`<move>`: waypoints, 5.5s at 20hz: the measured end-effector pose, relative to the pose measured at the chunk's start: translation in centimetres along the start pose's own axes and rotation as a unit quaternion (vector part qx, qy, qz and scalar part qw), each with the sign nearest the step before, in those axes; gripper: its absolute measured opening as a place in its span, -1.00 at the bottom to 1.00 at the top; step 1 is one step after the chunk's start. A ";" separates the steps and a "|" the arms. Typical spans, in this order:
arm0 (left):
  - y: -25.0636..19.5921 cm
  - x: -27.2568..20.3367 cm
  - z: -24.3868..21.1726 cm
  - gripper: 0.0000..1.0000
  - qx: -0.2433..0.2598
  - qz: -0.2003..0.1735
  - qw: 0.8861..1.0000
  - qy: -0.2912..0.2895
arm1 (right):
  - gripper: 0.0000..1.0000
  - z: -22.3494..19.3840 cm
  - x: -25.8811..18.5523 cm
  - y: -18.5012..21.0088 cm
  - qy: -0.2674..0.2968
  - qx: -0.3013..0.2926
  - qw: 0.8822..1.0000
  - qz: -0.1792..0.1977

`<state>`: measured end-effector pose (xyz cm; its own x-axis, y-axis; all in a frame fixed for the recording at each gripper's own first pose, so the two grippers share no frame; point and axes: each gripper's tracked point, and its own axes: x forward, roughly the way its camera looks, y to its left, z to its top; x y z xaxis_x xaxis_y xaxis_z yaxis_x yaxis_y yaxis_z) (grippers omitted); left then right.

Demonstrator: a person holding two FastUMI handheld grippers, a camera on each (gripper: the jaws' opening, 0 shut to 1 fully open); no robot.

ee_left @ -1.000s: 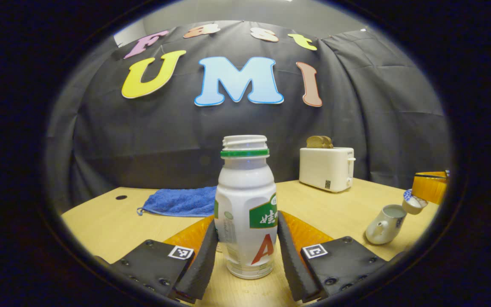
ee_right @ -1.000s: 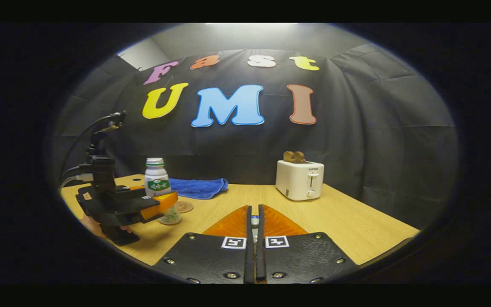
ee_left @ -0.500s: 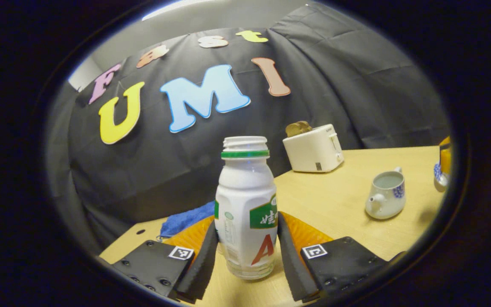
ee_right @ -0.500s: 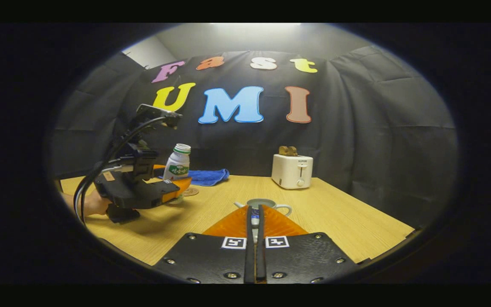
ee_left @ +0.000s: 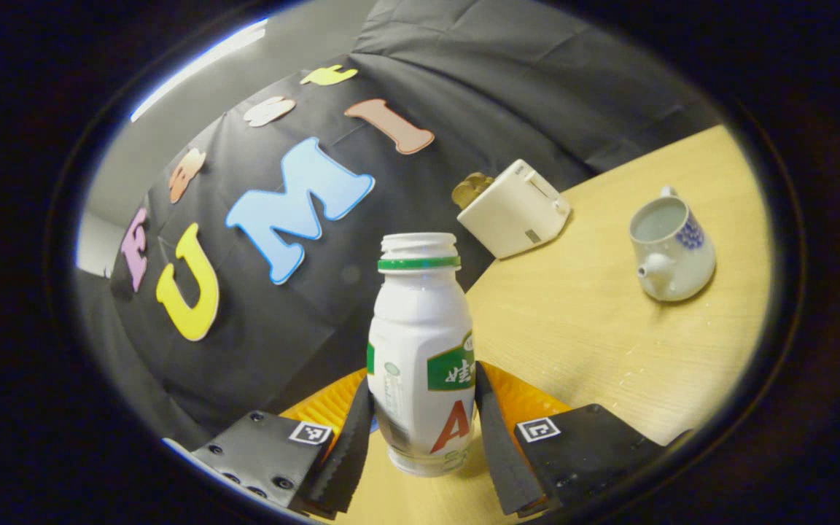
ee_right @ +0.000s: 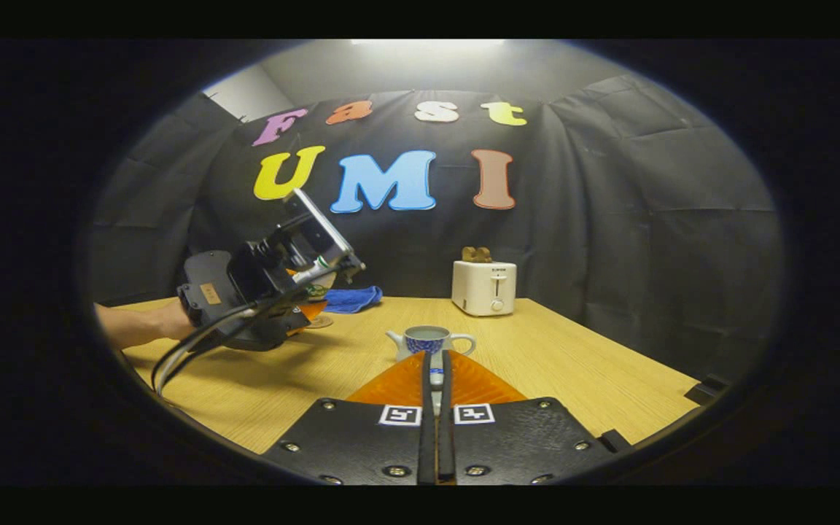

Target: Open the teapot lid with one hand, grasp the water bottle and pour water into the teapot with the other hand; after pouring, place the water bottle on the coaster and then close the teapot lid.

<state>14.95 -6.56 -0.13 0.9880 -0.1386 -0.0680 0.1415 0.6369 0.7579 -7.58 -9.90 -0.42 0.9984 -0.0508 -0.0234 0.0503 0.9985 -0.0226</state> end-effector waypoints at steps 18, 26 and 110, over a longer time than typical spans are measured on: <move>-6.3 1.0 5.2 0.63 0.271 -0.039 0.960 -0.050 | -1.00 -0.2 -1.2 -2.0 0.003 0.016 1.000 -0.016; -6.8 1.0 6.0 0.63 0.323 -0.041 0.944 -0.056 | -1.00 -0.3 -1.3 -2.2 0.006 0.016 1.000 -0.017; -4.8 0.5 10.4 0.54 0.538 0.001 0.838 -0.092 | -0.96 -1.7 -1.2 -2.6 0.031 0.027 0.999 -0.012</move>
<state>14.07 -17.61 2.95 0.9479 -0.3160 -0.0393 -0.0957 -0.4004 0.9113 -8.90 -12.50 -2.06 0.9937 -0.0735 -0.0851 0.0763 0.9966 0.0300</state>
